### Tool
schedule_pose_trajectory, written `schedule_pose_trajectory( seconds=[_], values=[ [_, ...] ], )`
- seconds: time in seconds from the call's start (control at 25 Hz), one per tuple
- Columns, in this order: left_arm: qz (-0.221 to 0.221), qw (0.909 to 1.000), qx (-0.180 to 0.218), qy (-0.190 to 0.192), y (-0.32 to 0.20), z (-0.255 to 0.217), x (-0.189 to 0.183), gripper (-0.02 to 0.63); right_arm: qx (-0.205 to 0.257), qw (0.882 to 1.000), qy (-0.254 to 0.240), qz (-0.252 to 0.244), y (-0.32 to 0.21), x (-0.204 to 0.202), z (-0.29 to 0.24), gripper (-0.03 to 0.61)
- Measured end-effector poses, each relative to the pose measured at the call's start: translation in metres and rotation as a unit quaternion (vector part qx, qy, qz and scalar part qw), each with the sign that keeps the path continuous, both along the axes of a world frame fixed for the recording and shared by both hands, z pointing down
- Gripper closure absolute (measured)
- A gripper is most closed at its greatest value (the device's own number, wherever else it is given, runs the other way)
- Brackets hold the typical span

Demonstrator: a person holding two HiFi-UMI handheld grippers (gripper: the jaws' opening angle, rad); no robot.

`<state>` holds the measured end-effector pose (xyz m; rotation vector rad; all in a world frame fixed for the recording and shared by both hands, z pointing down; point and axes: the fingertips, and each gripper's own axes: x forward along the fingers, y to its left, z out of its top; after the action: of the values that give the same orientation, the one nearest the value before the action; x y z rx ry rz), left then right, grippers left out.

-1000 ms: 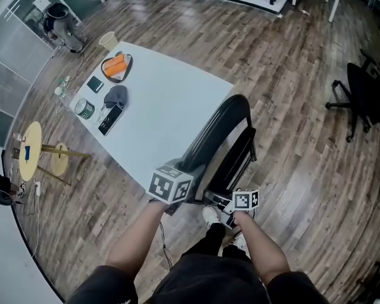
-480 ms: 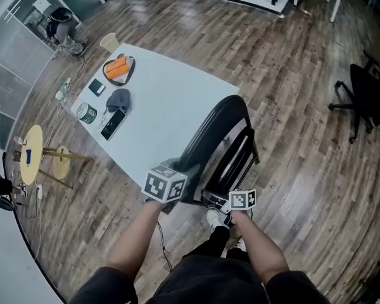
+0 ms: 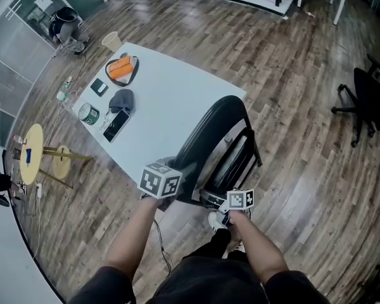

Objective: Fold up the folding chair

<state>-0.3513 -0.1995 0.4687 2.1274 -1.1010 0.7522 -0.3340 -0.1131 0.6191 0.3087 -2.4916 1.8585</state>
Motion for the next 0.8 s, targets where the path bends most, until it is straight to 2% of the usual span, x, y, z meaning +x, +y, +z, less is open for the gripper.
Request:
schedule_pose_trajectory(
  seconds=[0.44,0.68,0.76,0.8],
  values=[
    [-0.004,1.0,-0.002,0.005,-0.009,0.006,-0.021,0.525,-0.002,1.0,0.0,0.001,-0.008,-0.017,0.004,0.355],
    [-0.015,0.9998,0.012,0.008,-0.008,-0.003,-0.03,0.501,0.045,0.999,0.012,-0.004,-0.009,-0.009,0.007,0.353],
    [-0.023,0.9985,0.044,-0.022,-0.002,-0.017,-0.048,0.378,0.066,0.997,0.042,0.018,-0.015,0.007,0.009,0.346],
    [-0.028,0.997,0.062,-0.036,0.004,-0.027,-0.057,0.338,0.077,0.995,0.06,0.031,-0.018,0.019,0.01,0.338]
  ],
)
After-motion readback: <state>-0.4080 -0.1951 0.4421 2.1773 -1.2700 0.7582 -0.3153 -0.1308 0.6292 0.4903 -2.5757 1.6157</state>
